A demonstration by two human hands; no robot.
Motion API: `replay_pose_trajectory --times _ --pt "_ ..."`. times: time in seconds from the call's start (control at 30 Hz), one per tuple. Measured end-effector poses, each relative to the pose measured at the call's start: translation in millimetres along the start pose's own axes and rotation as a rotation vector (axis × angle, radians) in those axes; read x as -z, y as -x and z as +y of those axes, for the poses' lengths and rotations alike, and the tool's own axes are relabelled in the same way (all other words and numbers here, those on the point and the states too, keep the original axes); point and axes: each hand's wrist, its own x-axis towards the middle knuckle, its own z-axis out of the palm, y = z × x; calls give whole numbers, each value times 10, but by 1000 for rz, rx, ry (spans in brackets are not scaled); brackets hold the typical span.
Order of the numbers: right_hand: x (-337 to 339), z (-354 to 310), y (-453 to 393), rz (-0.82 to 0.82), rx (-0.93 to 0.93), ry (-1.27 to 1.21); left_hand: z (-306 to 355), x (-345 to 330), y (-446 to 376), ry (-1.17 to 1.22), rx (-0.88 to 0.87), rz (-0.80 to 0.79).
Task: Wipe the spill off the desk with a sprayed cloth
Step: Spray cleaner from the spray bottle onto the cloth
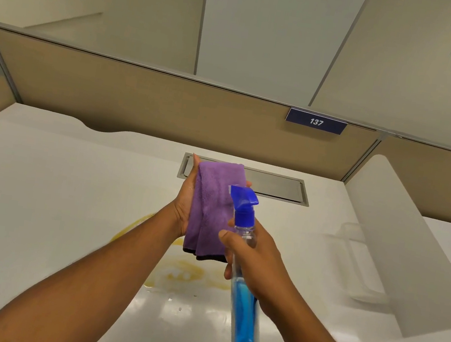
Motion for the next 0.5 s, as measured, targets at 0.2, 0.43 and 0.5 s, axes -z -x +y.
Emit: replay_pose_trajectory --times 0.2,0.43,0.5 --pt "90 129 92 11 -21 -56 -103 -73 -58 -5 15 -14" --pt "728 494 400 235 -33 -82 -429 -311 -179 112 174 -133" --pt "1025 627 486 317 -47 -117 -572 -388 -242 159 226 -246"
